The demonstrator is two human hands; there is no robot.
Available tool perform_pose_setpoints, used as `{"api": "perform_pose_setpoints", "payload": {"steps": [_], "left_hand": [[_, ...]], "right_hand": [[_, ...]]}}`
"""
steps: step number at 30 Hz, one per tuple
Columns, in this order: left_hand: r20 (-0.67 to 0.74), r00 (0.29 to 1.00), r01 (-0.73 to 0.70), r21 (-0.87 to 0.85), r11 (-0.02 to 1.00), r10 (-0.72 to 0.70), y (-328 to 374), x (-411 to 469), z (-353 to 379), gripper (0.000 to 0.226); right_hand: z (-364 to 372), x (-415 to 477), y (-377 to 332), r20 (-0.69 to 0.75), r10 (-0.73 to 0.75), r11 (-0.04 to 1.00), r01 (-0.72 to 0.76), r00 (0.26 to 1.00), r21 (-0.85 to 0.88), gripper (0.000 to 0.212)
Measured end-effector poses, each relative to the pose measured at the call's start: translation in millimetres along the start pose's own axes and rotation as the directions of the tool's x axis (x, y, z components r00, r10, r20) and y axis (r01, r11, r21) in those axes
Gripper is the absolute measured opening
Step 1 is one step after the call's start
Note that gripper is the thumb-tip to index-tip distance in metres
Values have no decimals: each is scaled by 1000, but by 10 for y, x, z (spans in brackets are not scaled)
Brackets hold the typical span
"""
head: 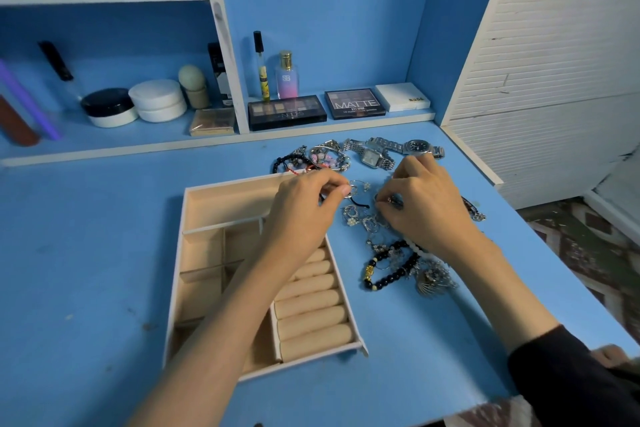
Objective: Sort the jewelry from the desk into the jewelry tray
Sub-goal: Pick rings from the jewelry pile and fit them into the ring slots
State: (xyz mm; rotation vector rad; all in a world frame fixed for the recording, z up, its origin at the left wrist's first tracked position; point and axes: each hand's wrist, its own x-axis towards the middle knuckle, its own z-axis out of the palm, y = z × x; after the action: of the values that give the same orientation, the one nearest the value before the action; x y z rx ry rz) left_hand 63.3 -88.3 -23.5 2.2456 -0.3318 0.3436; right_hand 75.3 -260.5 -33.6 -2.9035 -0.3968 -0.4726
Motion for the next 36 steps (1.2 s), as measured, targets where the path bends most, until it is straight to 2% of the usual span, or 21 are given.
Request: {"api": "perform_pose_setpoints", "payload": {"steps": [2,4,7,9,10,11,13,16,20,26,29,33,36], "left_hand": [[-5,1000,24,-18,1000,-24,8,0,-41,16],[-8,998,55,-41,998,-56,6,6,-131,15],[12,995,97,-67,993,-97,-33,-3,-310,10],[14,992,123,-78,989,-122,-81,-43,-420,8],[9,991,132,-80,988,-132,-114,-70,-464,8],[7,990,139,-78,987,-139,-146,-99,-497,8],[8,989,147,-76,986,-147,-214,-165,-535,8],[6,991,135,-65,989,-135,-297,-235,-556,10],[-2,994,105,-64,992,-105,-391,-270,-602,11],[3,998,57,-117,991,-57,-448,-358,-652,9],[11,1000,15,-41,999,-14,-469,-375,-648,8],[54,995,-87,167,982,79,-478,-381,-642,11],[43,996,-88,190,978,81,-463,-386,-630,19]], "right_hand": [[-42,1,-36,-19,47,990,-44,999,133,12],[-114,8,-70,28,166,906,-164,986,391,9],[-205,29,-101,227,330,578,-387,916,718,10],[-228,44,-111,309,383,391,-456,871,800,13],[-225,52,-112,327,395,337,-467,858,818,14],[-211,60,-109,337,403,316,-475,851,821,15],[-178,66,-98,329,418,349,-484,847,802,15],[-173,79,-139,277,392,362,-425,877,830,14],[-182,116,-321,235,258,230,-296,937,927,13],[-83,140,-625,282,73,-12,-282,957,959,17],[-60,129,-658,260,53,-75,-256,964,964,17],[-43,108,-630,226,41,-79,-222,973,972,11],[-35,108,-612,228,47,-73,-224,973,972,10]]}}
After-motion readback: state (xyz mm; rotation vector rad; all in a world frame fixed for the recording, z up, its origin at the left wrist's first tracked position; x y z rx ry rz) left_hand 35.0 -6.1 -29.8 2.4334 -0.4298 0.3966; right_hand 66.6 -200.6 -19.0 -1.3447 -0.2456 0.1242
